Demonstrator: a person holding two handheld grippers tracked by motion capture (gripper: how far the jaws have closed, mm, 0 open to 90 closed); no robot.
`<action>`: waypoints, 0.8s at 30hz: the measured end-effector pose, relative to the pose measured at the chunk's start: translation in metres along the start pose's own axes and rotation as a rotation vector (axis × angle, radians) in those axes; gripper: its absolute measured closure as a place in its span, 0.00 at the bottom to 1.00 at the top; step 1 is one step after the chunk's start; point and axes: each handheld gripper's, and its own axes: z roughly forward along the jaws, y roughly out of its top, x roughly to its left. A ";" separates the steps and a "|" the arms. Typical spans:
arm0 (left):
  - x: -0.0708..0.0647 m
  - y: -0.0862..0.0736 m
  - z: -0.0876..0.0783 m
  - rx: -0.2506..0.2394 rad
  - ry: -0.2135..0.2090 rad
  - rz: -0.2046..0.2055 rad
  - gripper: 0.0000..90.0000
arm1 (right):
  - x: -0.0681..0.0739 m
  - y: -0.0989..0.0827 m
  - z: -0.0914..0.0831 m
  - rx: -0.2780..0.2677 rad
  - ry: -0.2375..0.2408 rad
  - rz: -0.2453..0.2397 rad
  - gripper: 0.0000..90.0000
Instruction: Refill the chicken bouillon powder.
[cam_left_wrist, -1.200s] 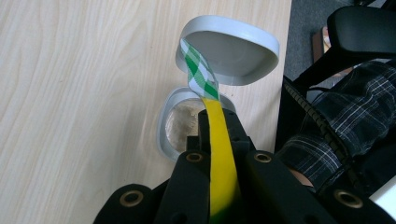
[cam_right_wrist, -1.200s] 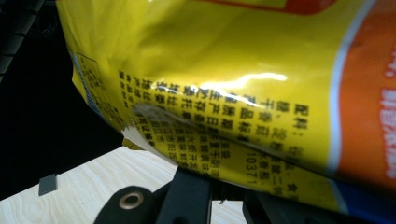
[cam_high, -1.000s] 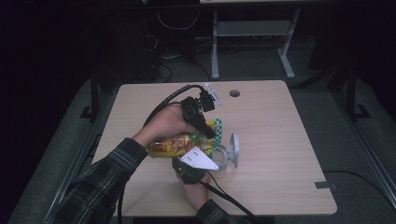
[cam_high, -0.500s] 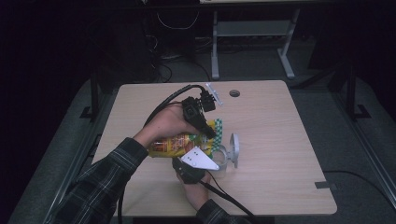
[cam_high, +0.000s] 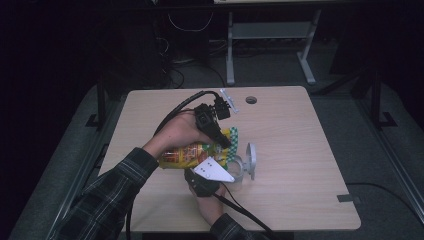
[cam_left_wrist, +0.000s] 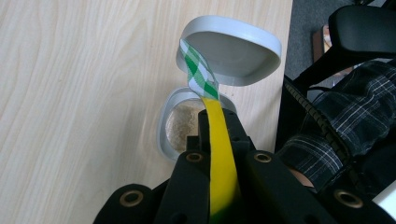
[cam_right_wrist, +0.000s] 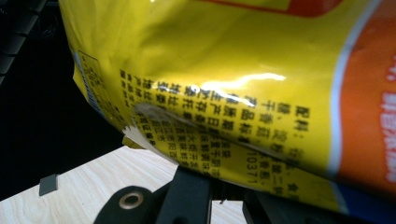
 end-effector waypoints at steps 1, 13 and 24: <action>0.000 0.000 0.000 -0.003 0.001 -0.001 1.00 | 0.000 0.000 0.000 0.001 0.000 -0.001 1.00; 0.002 -0.001 -0.002 -0.014 0.008 -0.007 1.00 | -0.002 0.001 0.003 0.002 0.004 -0.004 1.00; 0.004 -0.001 -0.002 -0.017 0.008 -0.016 1.00 | -0.004 0.001 0.004 0.003 0.006 0.001 1.00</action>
